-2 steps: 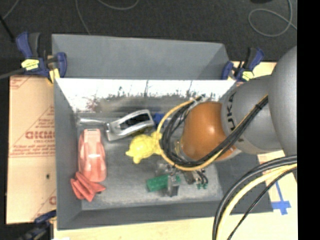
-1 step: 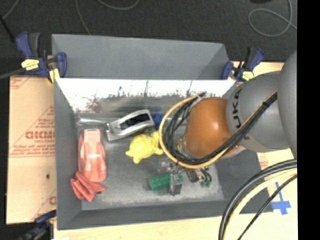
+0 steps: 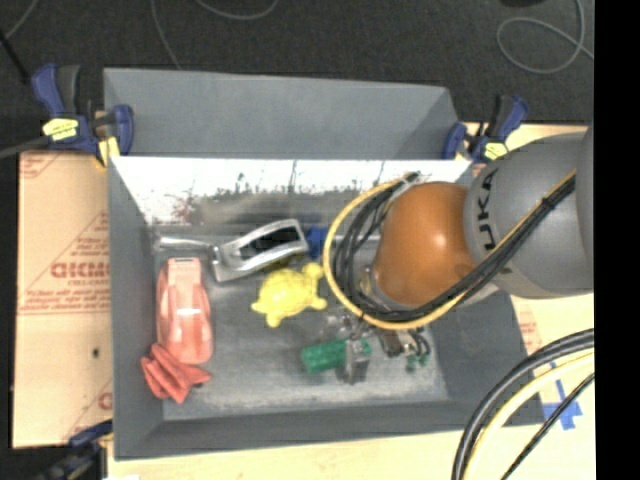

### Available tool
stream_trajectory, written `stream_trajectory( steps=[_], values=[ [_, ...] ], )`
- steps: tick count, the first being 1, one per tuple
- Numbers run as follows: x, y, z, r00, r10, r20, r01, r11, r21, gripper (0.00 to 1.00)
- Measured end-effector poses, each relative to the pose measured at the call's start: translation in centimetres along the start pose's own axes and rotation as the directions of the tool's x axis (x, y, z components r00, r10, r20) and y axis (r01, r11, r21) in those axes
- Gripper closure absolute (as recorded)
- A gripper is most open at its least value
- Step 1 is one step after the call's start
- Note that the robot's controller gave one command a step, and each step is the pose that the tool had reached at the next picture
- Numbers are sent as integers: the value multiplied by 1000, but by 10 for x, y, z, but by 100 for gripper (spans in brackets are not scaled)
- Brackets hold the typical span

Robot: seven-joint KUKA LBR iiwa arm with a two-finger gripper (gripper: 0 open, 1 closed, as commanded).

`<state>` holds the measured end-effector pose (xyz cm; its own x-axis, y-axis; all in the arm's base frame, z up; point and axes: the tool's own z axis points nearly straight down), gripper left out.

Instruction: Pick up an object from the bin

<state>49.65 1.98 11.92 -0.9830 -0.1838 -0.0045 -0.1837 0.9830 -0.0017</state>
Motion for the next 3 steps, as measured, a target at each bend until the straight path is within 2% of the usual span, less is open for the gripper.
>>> stream_trajectory(
  steps=[1, 3],
  values=[
    [-1, 0, -17, 1000, 0, 5, 0, 1000, 1, 100],
    [-1, -1, -38, 1000, 0, 3, 0, 1000, 1, 100]
  ],
)
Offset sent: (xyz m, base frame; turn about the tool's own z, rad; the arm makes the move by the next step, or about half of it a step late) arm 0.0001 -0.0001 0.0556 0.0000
